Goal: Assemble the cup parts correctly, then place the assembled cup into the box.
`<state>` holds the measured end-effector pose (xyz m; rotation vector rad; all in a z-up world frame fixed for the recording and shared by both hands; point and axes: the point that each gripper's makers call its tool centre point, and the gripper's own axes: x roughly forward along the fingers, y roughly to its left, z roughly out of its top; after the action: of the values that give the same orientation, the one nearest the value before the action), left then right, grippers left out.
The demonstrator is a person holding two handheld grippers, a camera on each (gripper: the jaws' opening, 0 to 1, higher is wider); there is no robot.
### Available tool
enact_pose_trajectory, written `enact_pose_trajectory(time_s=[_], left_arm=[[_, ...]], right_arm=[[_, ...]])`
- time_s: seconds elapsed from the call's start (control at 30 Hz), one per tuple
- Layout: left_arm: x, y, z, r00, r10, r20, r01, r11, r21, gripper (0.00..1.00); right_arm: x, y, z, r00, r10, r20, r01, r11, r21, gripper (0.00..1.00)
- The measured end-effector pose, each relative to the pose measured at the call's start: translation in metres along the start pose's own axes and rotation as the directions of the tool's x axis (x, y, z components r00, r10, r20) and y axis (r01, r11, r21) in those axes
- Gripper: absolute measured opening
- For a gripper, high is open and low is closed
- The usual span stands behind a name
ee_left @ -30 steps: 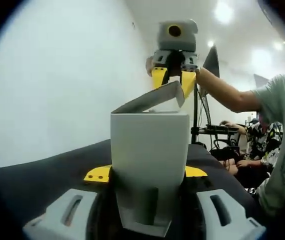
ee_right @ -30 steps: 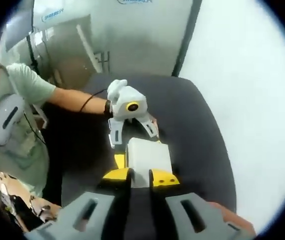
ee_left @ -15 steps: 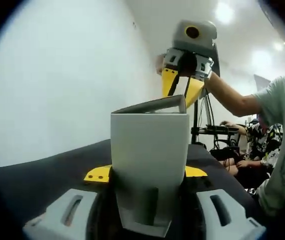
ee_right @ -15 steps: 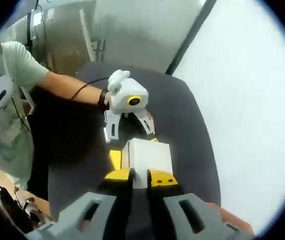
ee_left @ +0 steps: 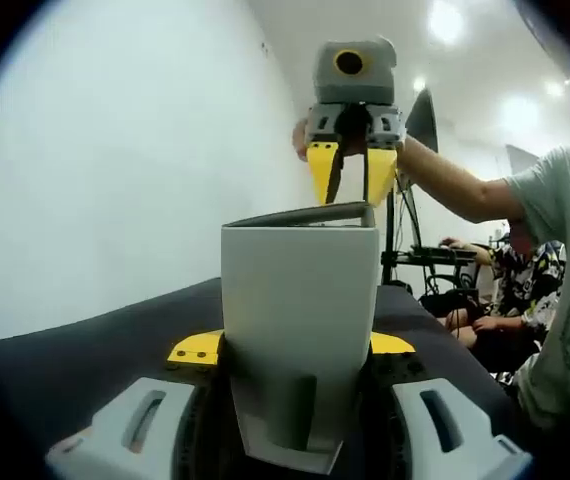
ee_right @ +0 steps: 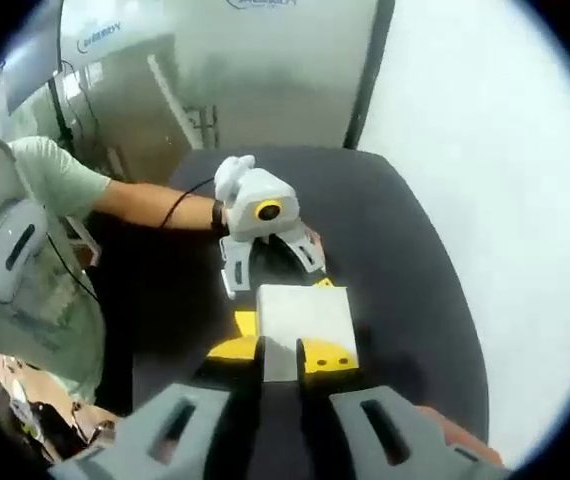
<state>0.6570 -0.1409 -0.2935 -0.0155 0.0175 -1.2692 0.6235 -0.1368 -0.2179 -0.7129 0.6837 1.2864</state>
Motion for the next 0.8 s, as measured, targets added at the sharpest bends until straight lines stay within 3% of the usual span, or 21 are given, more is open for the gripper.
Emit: enact_pose_trajectory(time_s=[0.2, 0.33, 0.43, 0.6, 0.8], left_arm=[[0.000, 0.001, 0.000, 1.000, 0.000, 0.003, 0.000, 1.000, -0.005, 0.47], [0.000, 0.001, 0.000, 1.000, 0.001, 0.000, -0.001, 1.000, -0.005, 0.47], [0.000, -0.001, 0.000, 1.000, 0.000, -0.006, 0.000, 1.000, 0.001, 0.47], [0.001, -0.002, 0.000, 1.000, 0.001, -0.011, 0.000, 1.000, 0.005, 0.48], [-0.001, -0.003, -0.001, 1.000, 0.000, -0.011, 0.000, 1.000, 0.003, 0.48]], right_arm=[[0.002, 0.001, 0.008, 1.000, -0.009, -0.028, 0.009, 1.000, -0.027, 0.11], [0.009, 0.003, -0.004, 0.993, -0.026, -0.117, 0.017, 0.997, -0.075, 0.11], [0.010, 0.005, 0.000, 0.993, -0.014, -0.115, 0.007, 0.998, -0.055, 0.11], [0.017, 0.009, -0.008, 0.982, -0.011, -0.190, 0.000, 0.998, -0.060, 0.11], [0.015, 0.008, -0.006, 0.981, -0.009, -0.193, -0.002, 0.998, -0.055, 0.11]])
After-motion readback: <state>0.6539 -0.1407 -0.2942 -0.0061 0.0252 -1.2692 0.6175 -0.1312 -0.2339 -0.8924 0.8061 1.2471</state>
